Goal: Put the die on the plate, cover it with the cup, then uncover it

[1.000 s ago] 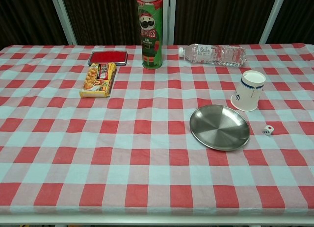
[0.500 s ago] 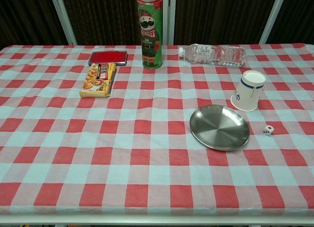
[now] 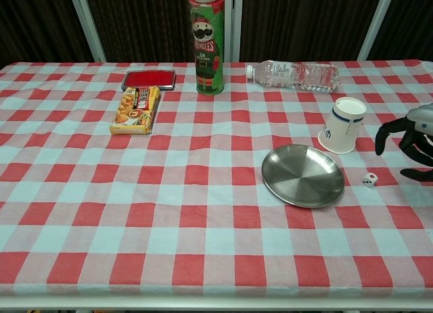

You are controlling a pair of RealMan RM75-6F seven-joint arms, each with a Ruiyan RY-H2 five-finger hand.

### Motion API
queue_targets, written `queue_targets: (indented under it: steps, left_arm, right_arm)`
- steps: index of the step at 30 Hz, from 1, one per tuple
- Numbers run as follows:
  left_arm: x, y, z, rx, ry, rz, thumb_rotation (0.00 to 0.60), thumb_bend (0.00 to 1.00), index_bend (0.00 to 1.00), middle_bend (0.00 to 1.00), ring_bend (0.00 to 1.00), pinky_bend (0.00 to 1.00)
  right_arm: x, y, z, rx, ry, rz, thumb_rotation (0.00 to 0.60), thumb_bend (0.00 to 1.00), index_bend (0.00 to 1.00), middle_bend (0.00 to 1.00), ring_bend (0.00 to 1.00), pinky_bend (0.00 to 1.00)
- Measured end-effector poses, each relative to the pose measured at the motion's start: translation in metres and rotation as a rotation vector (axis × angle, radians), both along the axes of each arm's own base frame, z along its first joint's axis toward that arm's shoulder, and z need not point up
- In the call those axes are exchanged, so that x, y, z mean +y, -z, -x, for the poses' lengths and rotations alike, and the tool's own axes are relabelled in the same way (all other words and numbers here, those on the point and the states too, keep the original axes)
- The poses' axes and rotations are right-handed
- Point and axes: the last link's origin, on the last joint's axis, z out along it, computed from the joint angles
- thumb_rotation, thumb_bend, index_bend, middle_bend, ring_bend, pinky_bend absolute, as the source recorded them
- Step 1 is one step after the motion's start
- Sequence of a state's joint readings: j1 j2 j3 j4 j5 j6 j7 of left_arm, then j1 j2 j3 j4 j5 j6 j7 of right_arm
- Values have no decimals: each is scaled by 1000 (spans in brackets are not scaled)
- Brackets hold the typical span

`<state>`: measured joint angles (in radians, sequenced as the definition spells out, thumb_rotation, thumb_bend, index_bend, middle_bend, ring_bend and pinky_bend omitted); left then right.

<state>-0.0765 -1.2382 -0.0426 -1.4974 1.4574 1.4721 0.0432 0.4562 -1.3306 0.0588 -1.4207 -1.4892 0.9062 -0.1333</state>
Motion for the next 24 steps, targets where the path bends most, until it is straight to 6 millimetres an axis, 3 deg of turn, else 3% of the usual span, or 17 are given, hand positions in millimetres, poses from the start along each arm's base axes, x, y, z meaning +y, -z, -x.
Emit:
queue_targets:
  steps: [7, 21, 24]
  left_arm:
    - [-1, 0, 2, -4, -6, 0, 600, 0, 252, 226, 98, 88]
    - [-2, 2, 4, -13, -15, 3, 600, 0, 252, 226, 98, 88]
    - [-2, 2, 5, -19, -16, 3, 600, 0, 252, 226, 98, 88]
  right_arm:
    - [-7, 22, -1, 51, -16, -38, 600, 238, 404, 843, 784, 868]
    - [-12, 36, -2, 52, -12, -55, 600, 238, 434, 843, 784, 868]
    - [-14, 40, -3, 48, -15, -57, 600, 259, 493, 844, 787, 871]
